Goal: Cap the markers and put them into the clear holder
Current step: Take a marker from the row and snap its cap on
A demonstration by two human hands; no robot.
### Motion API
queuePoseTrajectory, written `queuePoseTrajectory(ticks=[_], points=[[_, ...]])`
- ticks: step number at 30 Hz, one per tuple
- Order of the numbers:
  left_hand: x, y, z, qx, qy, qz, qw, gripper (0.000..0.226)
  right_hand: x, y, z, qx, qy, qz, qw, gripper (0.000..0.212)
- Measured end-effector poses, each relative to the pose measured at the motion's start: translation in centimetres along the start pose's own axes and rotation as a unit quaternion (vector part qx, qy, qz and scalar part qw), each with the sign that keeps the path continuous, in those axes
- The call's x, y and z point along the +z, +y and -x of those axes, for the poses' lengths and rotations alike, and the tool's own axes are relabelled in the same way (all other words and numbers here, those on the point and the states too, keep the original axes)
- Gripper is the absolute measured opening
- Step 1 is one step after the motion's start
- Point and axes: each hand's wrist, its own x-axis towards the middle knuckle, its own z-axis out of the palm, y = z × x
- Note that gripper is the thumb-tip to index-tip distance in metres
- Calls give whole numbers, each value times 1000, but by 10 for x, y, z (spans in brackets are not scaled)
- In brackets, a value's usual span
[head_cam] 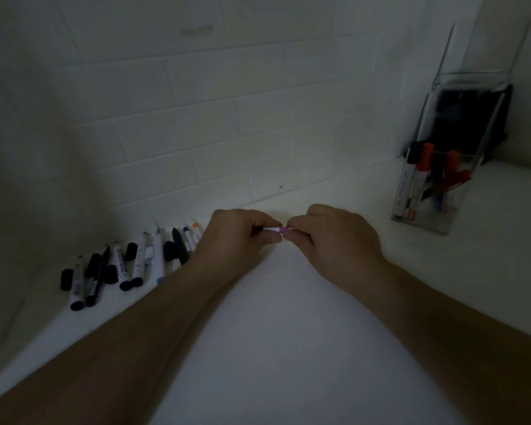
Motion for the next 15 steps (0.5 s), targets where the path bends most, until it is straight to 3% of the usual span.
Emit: queuePoseTrajectory(ticks=[3,7,11,15], points=[[4,2,0,7,13,7,1000,14,0,3,3,1,10,-14,1000,47],[10,2,2,56,30,-27,998,12,-1,9,8,-4,4,-33,999,44],[11,5,2,54,37,-33,997,9,0,11,5,5,6,-63,998,32],[13,9,2,56,29,-30,998,10,-6,9,4,29,-24,10,999,24]])
